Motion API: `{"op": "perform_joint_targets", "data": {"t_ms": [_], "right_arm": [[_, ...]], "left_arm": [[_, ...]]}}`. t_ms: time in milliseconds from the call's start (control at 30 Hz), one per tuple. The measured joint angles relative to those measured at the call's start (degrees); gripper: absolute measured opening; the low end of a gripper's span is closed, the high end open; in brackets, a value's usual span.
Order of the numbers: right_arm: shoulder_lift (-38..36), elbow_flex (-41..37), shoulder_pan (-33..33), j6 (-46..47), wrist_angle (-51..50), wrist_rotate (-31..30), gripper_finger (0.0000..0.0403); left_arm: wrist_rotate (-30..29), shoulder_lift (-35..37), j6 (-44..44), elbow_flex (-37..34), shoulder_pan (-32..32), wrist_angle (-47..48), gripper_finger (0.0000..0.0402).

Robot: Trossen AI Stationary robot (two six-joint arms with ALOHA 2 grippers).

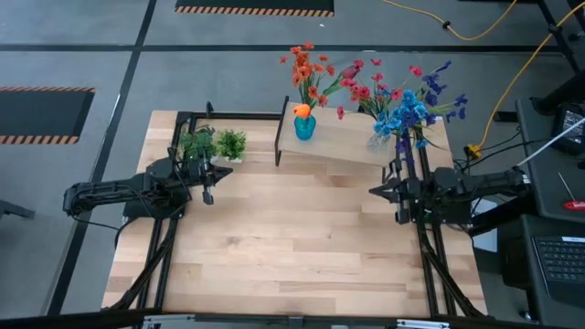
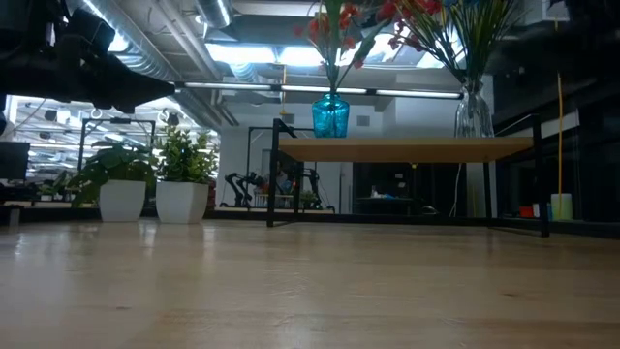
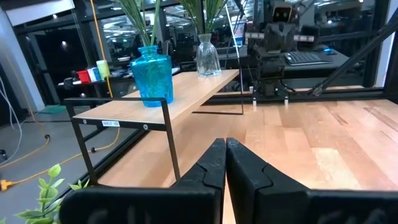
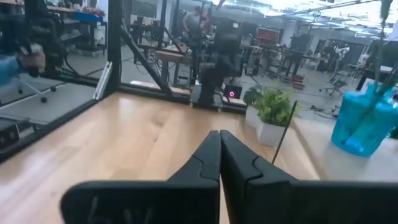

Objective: Pick and place flowers into a vace then onto a shelf
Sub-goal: Return to Home Position

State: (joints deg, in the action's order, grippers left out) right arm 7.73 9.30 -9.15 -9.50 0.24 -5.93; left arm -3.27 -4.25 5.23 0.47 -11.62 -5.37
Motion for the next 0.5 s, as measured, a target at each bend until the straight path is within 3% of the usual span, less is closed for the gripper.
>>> {"op": "perform_joint_targets", "data": {"t_ms": [233, 500], "right_arm": [[-2.4, -8.7, 1.2, -1.3, 6.6, -2.6, 0.0002], [-6.0, -8.9, 3.9, 2.1, 5.8, -5.1, 0.0004]], "left_arm": [[-0.2, 0.0, 0.0, 0.0, 0.0, 0.0, 0.0003], [-0.2, 0.0, -4.5, 0.0, 0.0, 0.0, 0.0006]]}}
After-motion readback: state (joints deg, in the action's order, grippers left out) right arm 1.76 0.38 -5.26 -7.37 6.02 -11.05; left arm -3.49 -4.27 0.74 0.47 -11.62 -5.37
